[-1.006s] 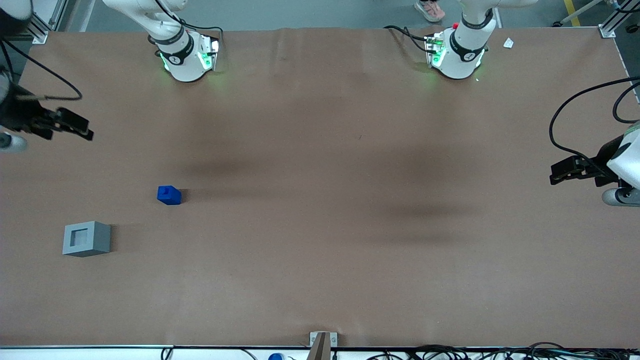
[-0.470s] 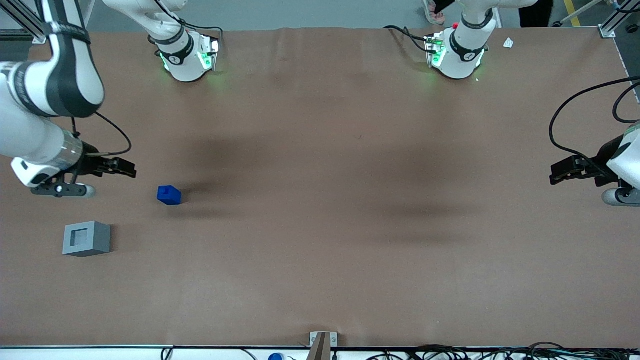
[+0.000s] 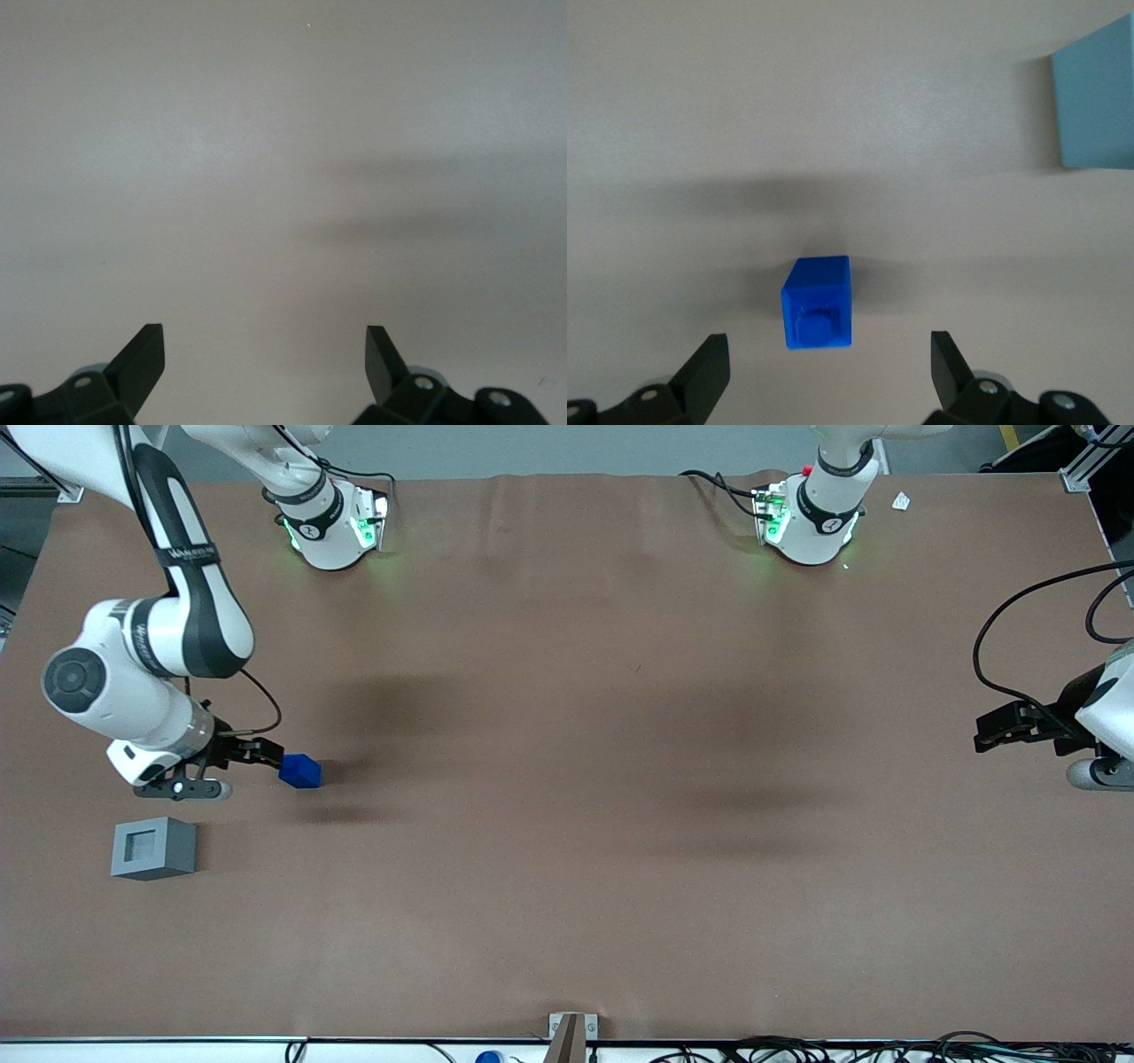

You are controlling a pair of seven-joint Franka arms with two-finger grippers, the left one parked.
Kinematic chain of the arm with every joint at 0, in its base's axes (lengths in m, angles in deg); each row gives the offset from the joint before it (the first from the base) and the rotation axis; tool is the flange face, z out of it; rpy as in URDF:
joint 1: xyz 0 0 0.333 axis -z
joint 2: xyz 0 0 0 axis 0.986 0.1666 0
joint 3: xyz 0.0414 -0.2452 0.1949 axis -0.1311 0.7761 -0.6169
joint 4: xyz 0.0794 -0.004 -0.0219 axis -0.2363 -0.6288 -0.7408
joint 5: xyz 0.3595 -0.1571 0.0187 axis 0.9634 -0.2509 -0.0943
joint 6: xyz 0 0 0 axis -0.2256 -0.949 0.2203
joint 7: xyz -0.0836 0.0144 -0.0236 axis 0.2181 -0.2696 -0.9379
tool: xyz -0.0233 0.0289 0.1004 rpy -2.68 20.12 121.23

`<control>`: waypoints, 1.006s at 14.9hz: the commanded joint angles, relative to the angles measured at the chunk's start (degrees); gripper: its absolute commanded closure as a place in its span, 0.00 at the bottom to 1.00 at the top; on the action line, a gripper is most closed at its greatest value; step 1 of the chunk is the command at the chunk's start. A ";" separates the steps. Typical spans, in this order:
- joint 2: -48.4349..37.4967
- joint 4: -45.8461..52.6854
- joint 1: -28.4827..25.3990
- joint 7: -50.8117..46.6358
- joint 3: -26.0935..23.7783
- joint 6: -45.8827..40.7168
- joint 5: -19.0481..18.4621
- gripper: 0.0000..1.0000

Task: Insert blue part into gray base with right arm
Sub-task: 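Close the right gripper on the blue block and lift it, then carry the blue block over the gray base's hollow center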

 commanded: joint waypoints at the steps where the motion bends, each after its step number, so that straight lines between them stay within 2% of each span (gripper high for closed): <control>1: 1.21 -3.34 -0.93 -1.70 -0.31 5.65 -0.84 0.03; 5: 5.08 -5.63 -1.10 -1.79 -0.31 12.52 -0.84 0.07; 7: 5.96 -6.08 -1.11 -1.79 -0.31 12.97 -0.84 0.10; 10: 6.31 -6.25 -1.28 -1.79 -0.31 12.71 -0.84 0.34; 13: 6.31 -6.17 -1.28 -1.79 -0.31 12.09 -0.84 0.69; 15: 6.14 -5.64 -1.11 -1.70 -0.31 11.92 -0.84 0.84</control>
